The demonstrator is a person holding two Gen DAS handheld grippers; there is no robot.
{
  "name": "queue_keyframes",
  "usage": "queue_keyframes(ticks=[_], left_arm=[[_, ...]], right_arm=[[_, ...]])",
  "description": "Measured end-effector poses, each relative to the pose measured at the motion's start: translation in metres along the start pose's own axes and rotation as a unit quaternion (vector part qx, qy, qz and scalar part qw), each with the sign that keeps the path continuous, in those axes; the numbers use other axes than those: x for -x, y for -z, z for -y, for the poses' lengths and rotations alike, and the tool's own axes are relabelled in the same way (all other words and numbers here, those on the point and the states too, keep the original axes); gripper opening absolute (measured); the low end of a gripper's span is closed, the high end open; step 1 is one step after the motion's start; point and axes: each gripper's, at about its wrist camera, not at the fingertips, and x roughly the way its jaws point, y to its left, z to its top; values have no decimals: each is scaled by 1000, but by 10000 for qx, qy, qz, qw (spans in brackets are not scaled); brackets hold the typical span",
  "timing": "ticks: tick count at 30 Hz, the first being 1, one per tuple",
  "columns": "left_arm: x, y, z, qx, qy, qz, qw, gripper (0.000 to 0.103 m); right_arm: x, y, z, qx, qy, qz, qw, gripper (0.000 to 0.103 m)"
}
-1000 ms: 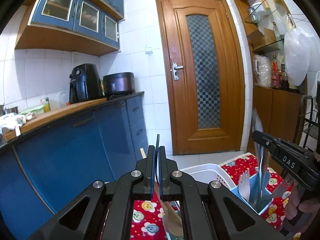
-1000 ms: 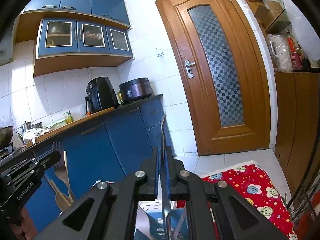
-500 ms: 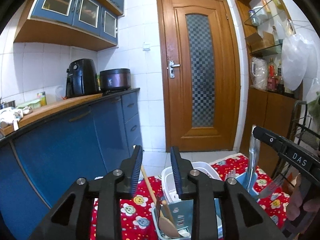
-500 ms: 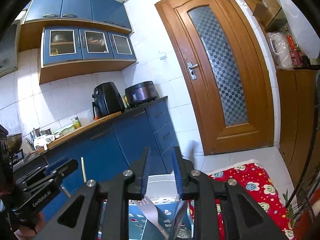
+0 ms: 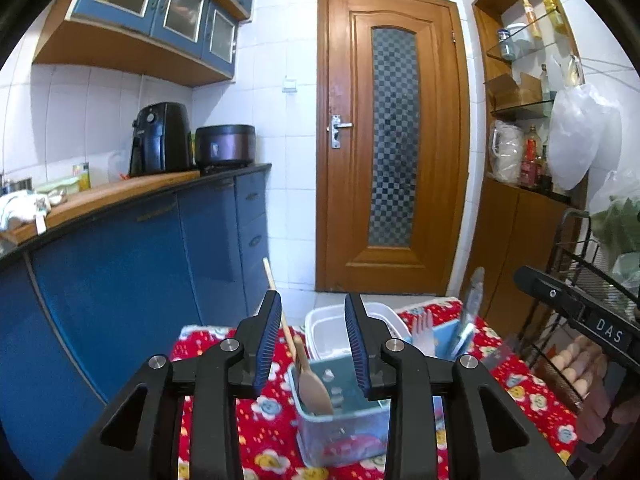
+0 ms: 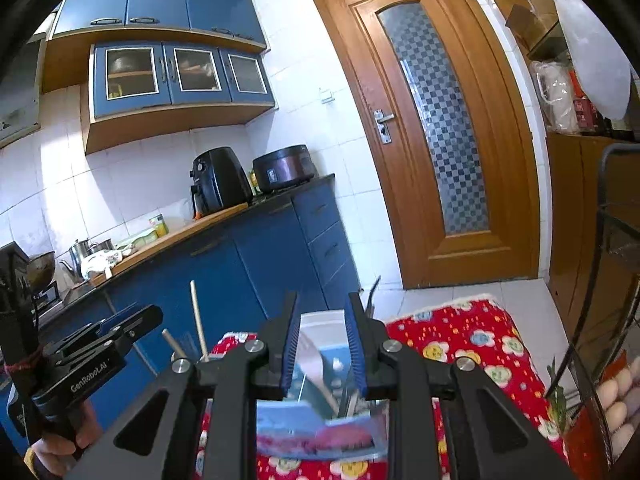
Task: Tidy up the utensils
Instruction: 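Withdraw both open tools from the caddy toward the fork and chopstick on the cloth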
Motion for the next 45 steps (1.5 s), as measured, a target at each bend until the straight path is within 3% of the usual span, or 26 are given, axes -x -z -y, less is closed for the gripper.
queue_keyframes(ticks=[24,45], left_arm=[[56,49,16,222,239,-580,9978,36],[42,117,21,770,530,-1732,9804,36]], right_arm=[[54,70,10,-147,65,-907,9957,26],[63,125,25,-304,287,-1674,9850,29]])
